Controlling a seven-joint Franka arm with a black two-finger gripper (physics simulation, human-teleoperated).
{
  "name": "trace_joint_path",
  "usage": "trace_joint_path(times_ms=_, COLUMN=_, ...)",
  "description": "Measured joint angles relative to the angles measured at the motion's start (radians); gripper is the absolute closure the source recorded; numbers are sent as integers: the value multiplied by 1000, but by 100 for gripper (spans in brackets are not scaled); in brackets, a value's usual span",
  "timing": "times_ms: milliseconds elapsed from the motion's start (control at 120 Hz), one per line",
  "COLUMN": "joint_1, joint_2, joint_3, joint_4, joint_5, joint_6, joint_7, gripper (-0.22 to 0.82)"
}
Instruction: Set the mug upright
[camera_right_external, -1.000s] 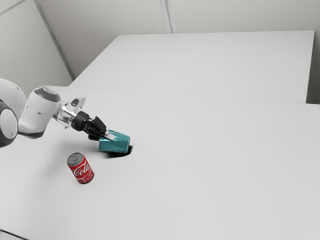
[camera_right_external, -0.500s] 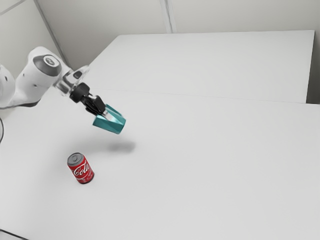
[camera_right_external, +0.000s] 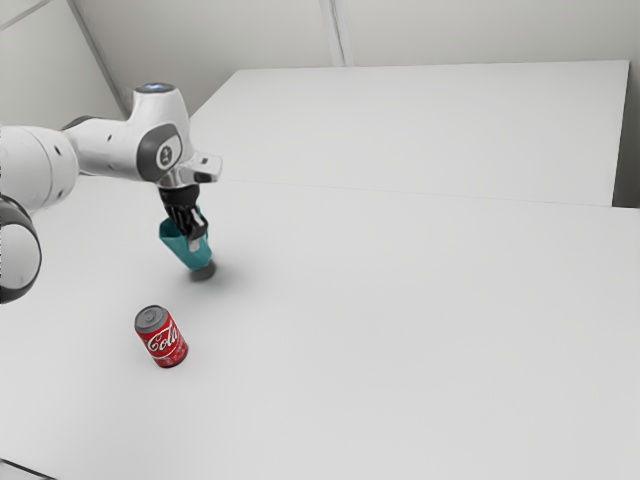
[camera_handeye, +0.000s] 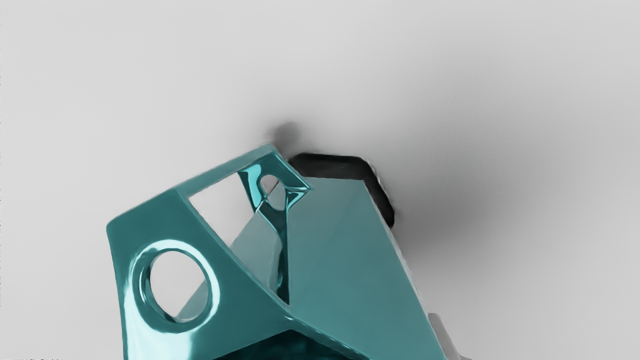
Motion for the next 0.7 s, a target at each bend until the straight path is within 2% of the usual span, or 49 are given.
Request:
trace_joint_path(times_ms=267, joint_1=-6, joint_2=47, joint_3=5, joint_4=21, joint_5=30, joint_6=-4, joint_7=-109, gripper=78)
trace_joint_path(times_ms=492, joint_1=-13, joint_2=51, joint_3=6, joint_4=22, joint_5=32, joint_6=-17, joint_7=-166, gripper=33)
trace_joint_path(times_ms=592, joint_1=-13, joint_2=40, joint_3=4, joint_4=51, joint_5=32, joint_6=-37, joint_7=-185, gripper=21)
trace_joint_path(times_ms=700, joint_1=-14, joint_2=-3, joint_3=-5, joint_4=216, joint_5=31, joint_6=-149, joint_7=-201, gripper=12)
